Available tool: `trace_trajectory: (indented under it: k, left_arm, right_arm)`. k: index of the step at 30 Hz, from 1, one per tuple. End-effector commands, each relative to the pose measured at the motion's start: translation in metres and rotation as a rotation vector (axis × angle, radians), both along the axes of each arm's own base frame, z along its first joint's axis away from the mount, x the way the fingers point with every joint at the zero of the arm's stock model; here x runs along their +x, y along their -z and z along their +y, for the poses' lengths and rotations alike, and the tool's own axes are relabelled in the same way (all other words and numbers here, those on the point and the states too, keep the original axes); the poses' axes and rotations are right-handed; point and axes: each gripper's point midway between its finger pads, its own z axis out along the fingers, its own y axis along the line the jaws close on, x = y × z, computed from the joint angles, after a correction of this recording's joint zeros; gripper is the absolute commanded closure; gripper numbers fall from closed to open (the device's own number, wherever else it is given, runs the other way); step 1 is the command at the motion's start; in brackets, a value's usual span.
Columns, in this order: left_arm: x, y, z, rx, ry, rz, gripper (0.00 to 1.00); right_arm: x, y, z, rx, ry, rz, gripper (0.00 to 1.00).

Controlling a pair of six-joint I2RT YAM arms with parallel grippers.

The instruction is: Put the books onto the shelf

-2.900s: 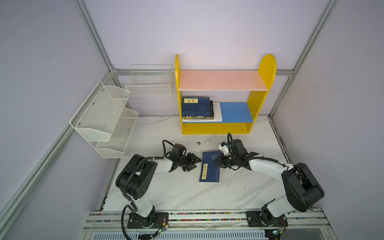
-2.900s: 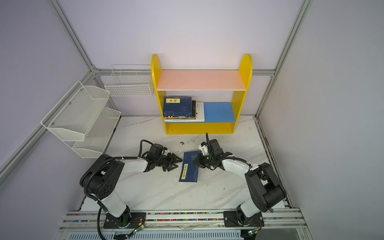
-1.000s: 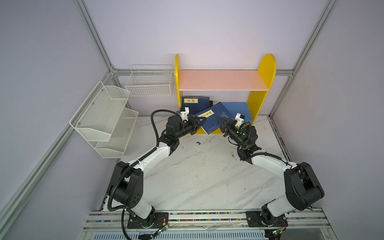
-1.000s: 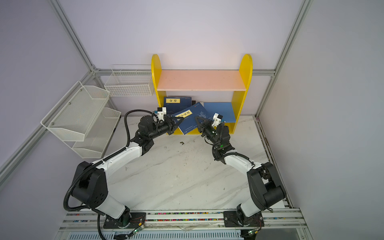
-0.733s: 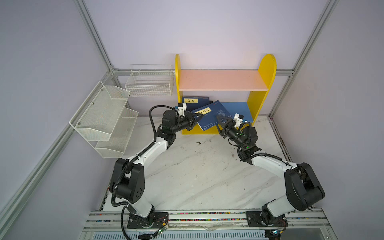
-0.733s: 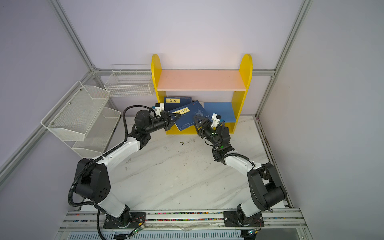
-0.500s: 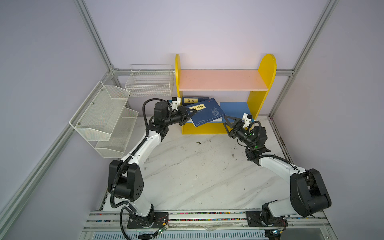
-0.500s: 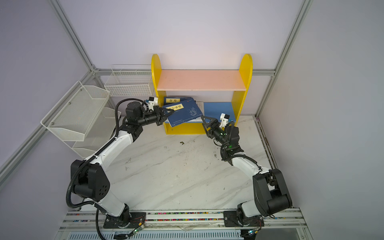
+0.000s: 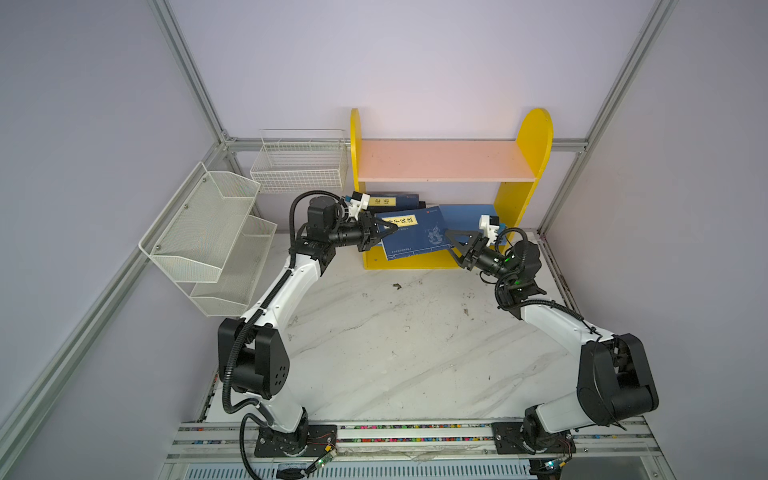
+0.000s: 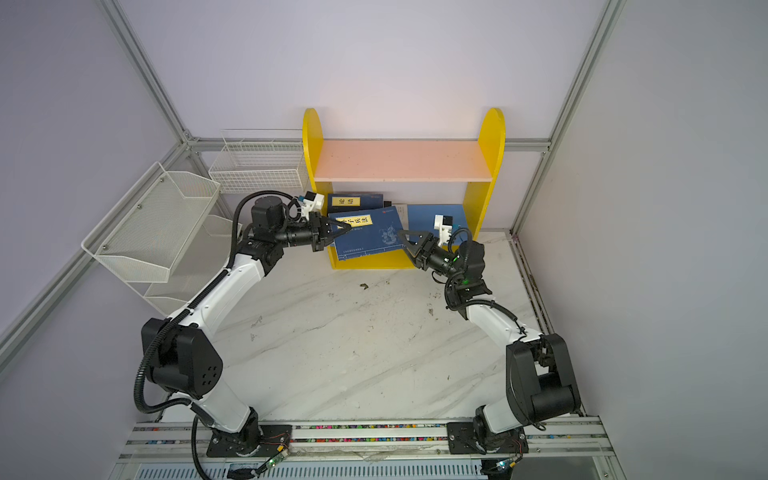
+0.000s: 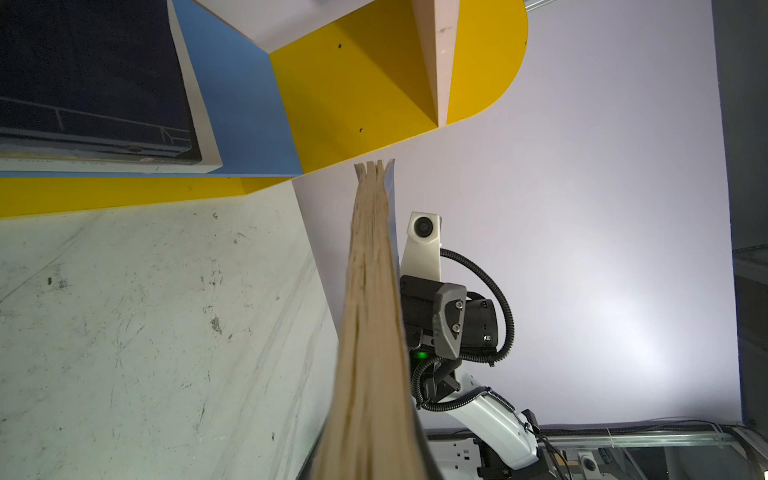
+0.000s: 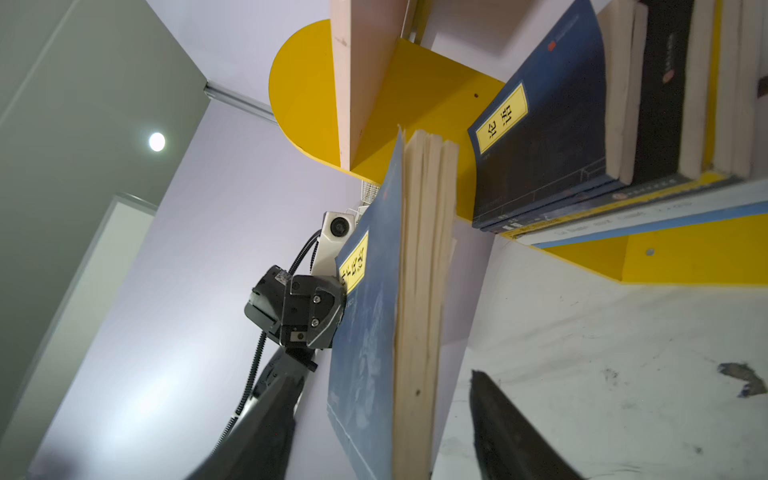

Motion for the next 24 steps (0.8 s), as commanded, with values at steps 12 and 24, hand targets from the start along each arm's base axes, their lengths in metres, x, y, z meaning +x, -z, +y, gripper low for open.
trace_trajectory:
  k: [12,24]
  left_arm:
    - [-0.005,-0.052,0.002,0.018,0.042,-0.188,0.90]
    - [0.014,-0.063,0.061,0.051,-0.187,-0.223,0.36]
  right_arm:
    - [0.005,0.001,0.005,0.016,-0.054,0.031,0.86]
    - [0.019,-0.001,-0.002,0.030,0.020,0.029,0.98]
